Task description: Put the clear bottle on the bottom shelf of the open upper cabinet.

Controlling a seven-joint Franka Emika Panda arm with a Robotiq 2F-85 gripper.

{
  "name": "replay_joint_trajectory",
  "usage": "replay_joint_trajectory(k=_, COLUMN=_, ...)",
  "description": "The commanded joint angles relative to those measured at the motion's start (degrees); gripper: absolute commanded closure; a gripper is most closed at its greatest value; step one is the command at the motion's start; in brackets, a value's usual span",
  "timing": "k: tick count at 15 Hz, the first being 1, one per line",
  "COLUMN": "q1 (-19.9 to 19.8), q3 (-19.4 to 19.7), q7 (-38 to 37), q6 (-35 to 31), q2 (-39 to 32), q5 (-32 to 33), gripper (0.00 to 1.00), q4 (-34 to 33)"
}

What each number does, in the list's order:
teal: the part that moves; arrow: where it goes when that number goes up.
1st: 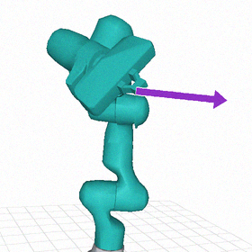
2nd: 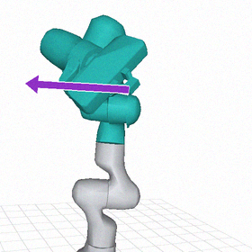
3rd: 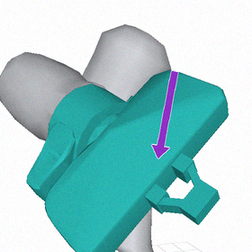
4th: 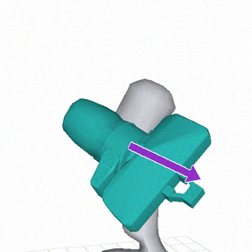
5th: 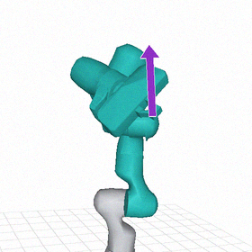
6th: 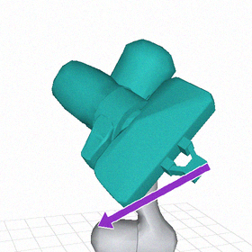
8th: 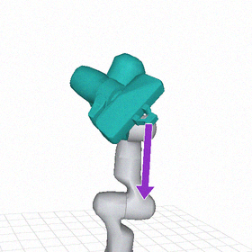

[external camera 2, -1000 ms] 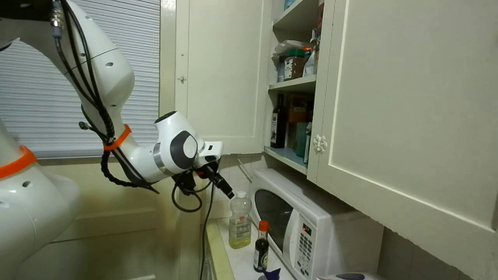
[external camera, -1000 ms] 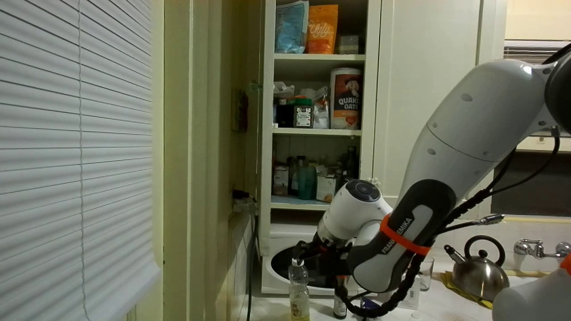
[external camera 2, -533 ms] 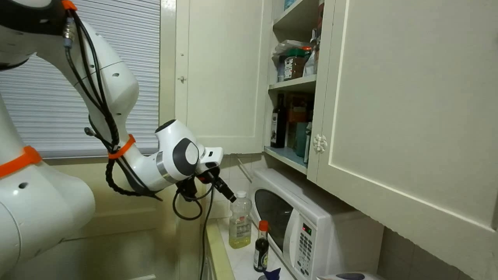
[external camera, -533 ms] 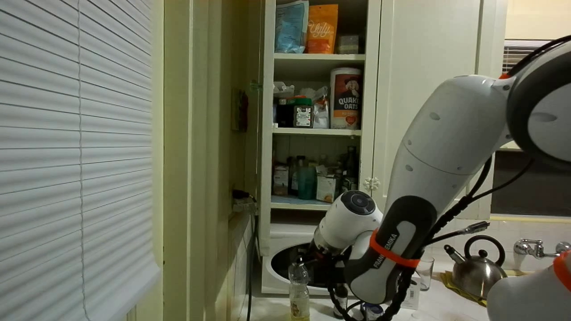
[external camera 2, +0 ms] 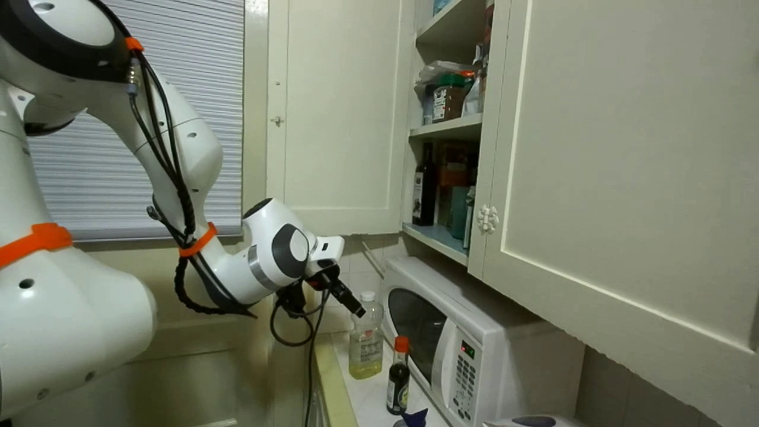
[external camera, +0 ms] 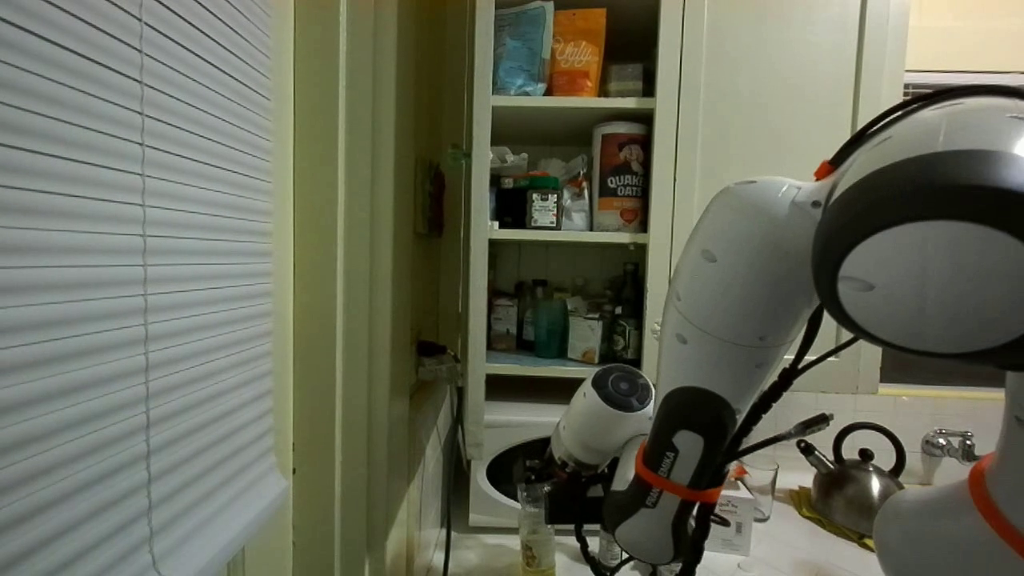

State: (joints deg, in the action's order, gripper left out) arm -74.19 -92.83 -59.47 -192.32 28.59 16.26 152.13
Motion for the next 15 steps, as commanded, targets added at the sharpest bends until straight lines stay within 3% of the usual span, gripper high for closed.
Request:
replay_joint_trajectory(k=1, q1=-7.25, q3=-11.06, q7=3.18, q6=-2.57, q2=5.24, q5=-12.16, gripper=0.0, q4=-1.6)
replay_joint_trajectory(k=4, q1=-11.25, q3=-17.19, q7=4.99, q6=-3.2, q2=8.27, q5=-19.0, gripper=0.0, q4=-3.98)
replay_joint_trajectory(k=8, q1=-14.81, q3=-22.03, q7=5.5, q6=-4.01, q2=12.46, q5=-23.45, gripper=0.06, q4=-7.09)
replay_joint_trajectory(k=9, q1=-15.25, q3=-22.56, q7=5.66, q6=-4.24, q2=13.8, q5=-24.17, gripper=0.28, q4=-7.75)
replay_joint_trajectory(k=10, q1=-15.67, q3=-22.96, q7=5.9, q6=-4.44, q2=14.9, q5=-24.67, gripper=0.28, q4=-8.3)
replay_joint_trajectory(k=13, q1=-16.41, q3=-23.74, q7=6.59, q6=-4.77, q2=16.95, q5=-26.05, gripper=0.53, q4=-9.5)
replay_joint_trajectory(k=15, q1=-16.16, q3=-23.24, q7=7.37, q6=-4.55, q2=17.16, q5=-26.55, gripper=0.57, q4=-10.05)
